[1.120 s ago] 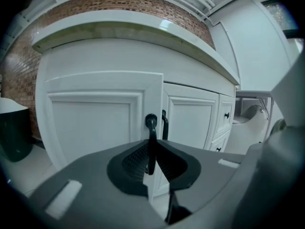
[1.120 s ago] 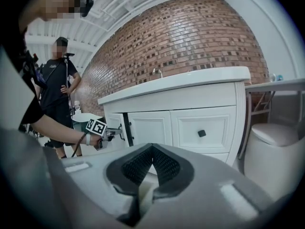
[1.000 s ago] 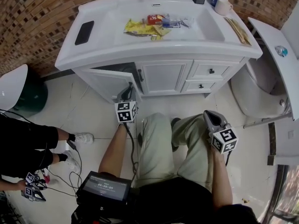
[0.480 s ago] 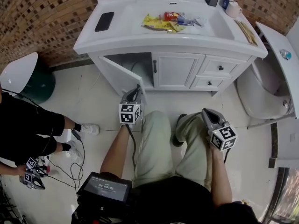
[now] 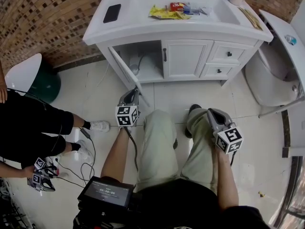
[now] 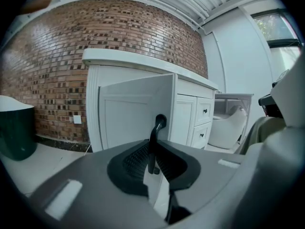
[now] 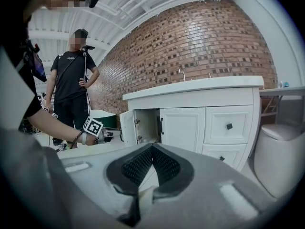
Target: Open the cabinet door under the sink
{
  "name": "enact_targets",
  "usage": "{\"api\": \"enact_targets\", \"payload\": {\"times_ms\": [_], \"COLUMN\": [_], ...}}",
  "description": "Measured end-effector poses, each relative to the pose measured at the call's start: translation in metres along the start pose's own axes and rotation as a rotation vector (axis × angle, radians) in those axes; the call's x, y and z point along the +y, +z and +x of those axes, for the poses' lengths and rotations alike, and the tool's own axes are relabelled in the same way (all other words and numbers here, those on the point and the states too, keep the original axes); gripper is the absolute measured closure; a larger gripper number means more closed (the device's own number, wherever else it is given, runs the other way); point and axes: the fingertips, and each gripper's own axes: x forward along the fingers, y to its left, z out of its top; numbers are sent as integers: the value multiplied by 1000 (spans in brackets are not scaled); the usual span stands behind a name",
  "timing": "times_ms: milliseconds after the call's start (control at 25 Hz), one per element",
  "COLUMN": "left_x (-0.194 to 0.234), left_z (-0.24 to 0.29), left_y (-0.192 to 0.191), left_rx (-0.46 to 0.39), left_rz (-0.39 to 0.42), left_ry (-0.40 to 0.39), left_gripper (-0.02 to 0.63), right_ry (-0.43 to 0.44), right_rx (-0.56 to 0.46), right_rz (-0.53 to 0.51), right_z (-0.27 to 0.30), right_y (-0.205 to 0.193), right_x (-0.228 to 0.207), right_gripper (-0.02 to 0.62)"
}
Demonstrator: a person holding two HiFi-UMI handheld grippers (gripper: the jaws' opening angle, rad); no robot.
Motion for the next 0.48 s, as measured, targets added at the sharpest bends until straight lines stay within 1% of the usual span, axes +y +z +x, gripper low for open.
{"api": "enact_targets", "payload": {"times_ms": [160,360,480], "left_x": [38,83,119], "left_z": [-35,-62,-77], "left_y": [-8,-13,-14], "left_rx": [0,21,14], "left_rz": [-17,-69,-124], "left_ry": [51,102,178], "left_gripper": [552,554,560], "right_ry": [-35,-76,-91], "right_rx": [6,17,14], "right_rz": [-9,5,18], "right_z": [-18,-39,-49], "right_y": [-12,-28,-37], "right_x": [22,43,57], "right_gripper": [603,603,603]}}
